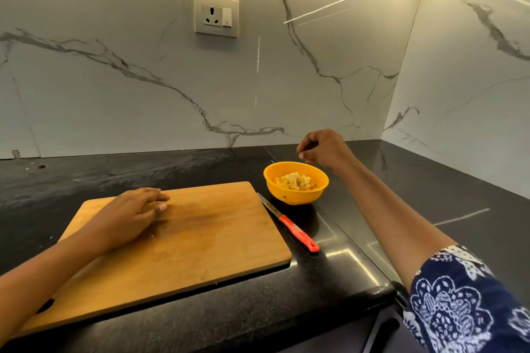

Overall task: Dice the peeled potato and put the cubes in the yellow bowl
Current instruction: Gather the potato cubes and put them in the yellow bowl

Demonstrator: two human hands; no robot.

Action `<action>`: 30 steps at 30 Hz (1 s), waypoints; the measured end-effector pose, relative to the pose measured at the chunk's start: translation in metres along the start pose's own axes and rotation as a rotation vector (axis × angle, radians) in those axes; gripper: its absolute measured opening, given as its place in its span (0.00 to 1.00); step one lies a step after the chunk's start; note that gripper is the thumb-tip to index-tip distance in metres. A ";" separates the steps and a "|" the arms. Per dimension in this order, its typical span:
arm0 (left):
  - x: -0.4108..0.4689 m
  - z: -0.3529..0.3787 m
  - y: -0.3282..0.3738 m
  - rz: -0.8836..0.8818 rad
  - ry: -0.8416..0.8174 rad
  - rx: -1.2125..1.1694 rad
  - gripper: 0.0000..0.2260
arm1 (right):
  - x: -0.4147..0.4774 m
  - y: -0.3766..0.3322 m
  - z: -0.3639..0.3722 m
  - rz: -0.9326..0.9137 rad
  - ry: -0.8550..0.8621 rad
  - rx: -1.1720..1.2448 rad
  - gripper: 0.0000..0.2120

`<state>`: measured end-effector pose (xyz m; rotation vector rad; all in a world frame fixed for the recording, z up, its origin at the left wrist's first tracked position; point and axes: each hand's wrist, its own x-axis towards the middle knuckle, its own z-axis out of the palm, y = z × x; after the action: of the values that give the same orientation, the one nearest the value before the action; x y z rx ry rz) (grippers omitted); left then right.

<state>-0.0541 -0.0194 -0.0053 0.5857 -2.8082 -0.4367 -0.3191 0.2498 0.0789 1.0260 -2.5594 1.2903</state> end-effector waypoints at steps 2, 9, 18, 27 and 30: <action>0.006 -0.001 0.008 0.003 0.007 -0.005 0.16 | -0.001 0.004 -0.003 -0.005 0.036 -0.001 0.06; 0.032 -0.001 0.047 0.059 0.022 -0.027 0.16 | -0.014 0.011 0.003 -0.295 -0.420 -0.536 0.15; 0.065 0.013 0.111 0.062 -0.006 -0.369 0.14 | -0.007 0.036 -0.009 -0.169 -0.039 -0.081 0.06; 0.092 0.054 0.191 -0.453 -0.024 -1.470 0.09 | -0.017 0.049 0.037 0.627 0.167 0.736 0.09; 0.090 0.062 0.200 -0.530 0.073 -1.541 0.09 | -0.026 0.038 0.038 0.684 0.230 0.920 0.10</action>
<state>-0.2221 0.1322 0.0197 0.7960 -1.3988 -2.1764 -0.3146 0.2505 0.0192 -0.0524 -2.1601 2.6837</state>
